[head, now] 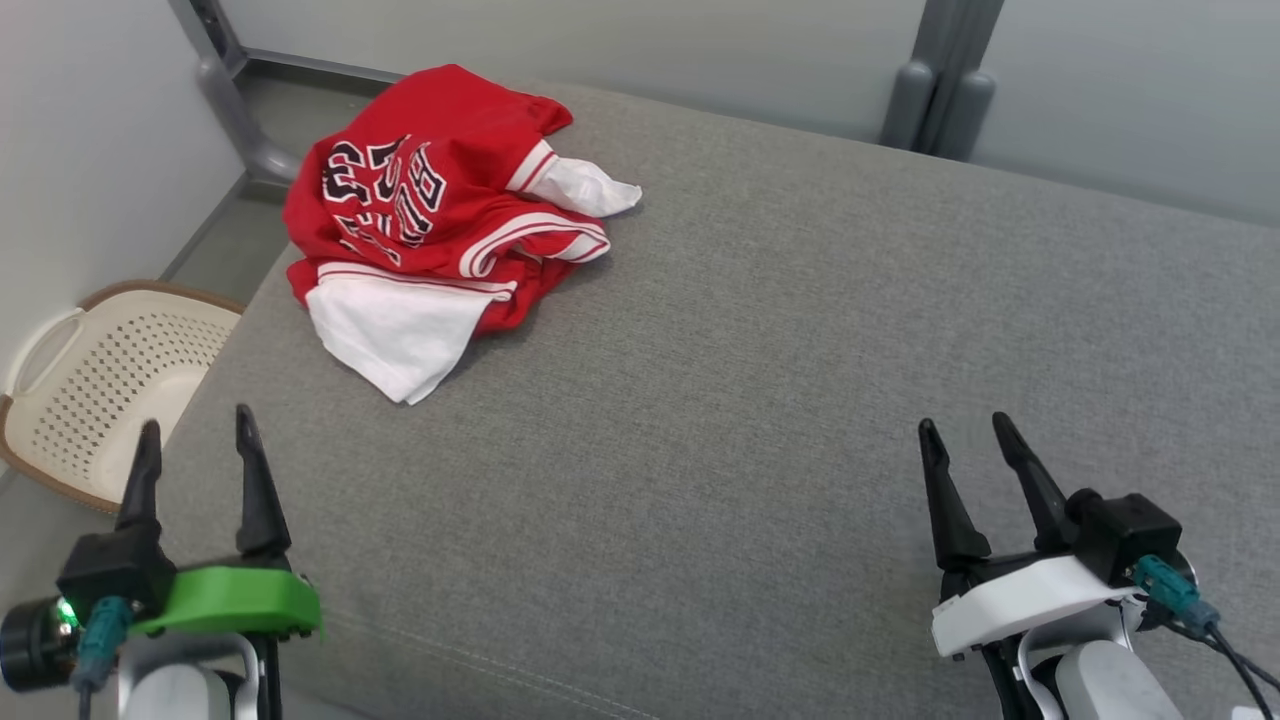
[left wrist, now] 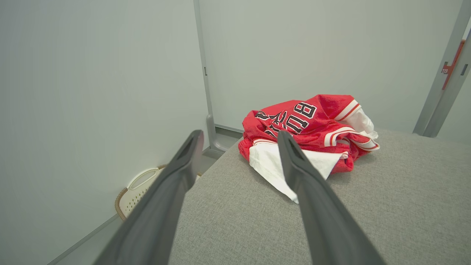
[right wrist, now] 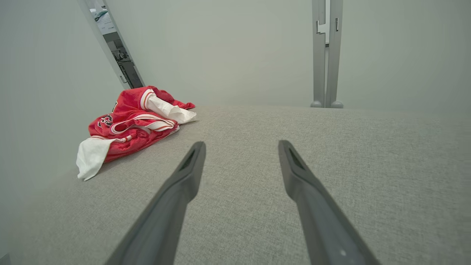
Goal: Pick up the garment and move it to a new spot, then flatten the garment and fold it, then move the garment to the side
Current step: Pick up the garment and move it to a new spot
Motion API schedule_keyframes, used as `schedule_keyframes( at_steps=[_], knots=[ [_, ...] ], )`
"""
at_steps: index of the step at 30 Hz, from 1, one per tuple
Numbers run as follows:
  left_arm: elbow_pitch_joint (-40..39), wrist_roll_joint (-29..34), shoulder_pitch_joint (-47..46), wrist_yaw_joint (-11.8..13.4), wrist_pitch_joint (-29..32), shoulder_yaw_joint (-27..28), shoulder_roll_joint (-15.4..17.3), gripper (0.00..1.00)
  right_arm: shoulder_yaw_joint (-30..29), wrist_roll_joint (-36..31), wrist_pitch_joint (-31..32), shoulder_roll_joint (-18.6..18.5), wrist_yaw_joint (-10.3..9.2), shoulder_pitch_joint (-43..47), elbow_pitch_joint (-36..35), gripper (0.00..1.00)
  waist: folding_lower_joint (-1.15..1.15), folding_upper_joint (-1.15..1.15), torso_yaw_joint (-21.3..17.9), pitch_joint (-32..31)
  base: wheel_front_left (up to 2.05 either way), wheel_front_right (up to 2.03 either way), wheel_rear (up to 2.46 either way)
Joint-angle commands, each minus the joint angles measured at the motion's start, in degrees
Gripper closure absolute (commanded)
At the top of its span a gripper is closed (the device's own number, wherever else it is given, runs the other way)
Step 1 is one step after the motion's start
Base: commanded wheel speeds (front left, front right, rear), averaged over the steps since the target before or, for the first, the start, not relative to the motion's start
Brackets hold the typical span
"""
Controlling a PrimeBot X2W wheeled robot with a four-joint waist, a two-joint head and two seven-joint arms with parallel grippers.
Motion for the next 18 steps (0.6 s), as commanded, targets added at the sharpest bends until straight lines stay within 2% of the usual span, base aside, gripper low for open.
schedule_keyframes(
  at_steps=[1, 14, 18],
  knots=[
    [-0.4, -0.5, -2.3, -0.4, 0.0, 0.5, 0.7, 0.00, -0.3, -0.2, -0.2, -0.7, 0.00, -1.1, -0.4, 0.00, 0.00, 0.00, -3.4, 3.3, 0.00, 0.00, 0.00],
    [2.9, -1.6, -25.7, -3.2, 0.1, 2.5, 8.0, 0.00, -5.3, -1.1, -0.2, -3.6, 0.00, -6.4, -4.3, 0.00, 0.00, 0.00, -15.0, 18.0, 0.00, 0.00, 0.00],
    [5.6, -4.3, -32.9, -3.9, 1.1, 3.8, 9.9, 0.00, -7.6, -1.4, -0.2, -4.1, 0.00, -7.5, -5.7, 0.00, 0.00, 0.00, -17.6, 21.7, 0.00, 0.00, 0.00]
  ],
)
